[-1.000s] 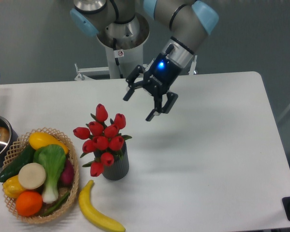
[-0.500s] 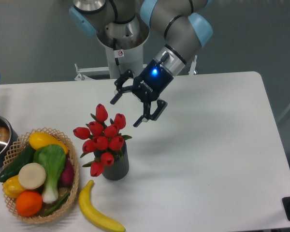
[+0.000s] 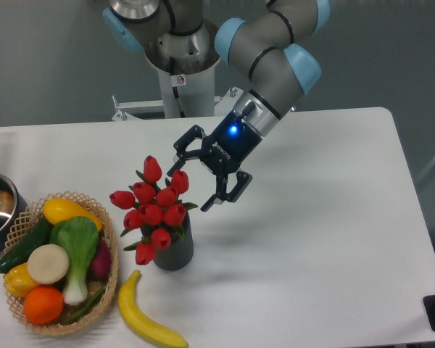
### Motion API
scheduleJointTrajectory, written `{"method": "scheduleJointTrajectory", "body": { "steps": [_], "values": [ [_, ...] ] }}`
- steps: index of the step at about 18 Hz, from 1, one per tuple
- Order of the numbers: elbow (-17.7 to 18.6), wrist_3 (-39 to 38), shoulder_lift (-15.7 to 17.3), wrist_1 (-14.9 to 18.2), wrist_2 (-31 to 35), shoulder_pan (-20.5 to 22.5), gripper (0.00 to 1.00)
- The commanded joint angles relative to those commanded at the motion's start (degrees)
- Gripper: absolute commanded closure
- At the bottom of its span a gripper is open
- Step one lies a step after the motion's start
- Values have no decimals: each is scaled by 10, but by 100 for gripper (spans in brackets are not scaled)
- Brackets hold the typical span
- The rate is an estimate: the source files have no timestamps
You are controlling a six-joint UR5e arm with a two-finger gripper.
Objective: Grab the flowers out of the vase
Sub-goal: 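Lower the open gripper around the tulip stems above the vase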
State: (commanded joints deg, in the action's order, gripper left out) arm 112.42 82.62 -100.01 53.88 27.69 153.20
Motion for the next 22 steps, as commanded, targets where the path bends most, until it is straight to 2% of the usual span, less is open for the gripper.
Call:
{"method": "scheduleJointTrajectory", "body": {
  "steps": [6,11,22],
  "values": [
    [-9,1,-13,-17,7,-20,0],
    [-6,2,-14,-20,10,-27,0],
    [-19,2,-43,-31,11,-42,0]
  ]
}}
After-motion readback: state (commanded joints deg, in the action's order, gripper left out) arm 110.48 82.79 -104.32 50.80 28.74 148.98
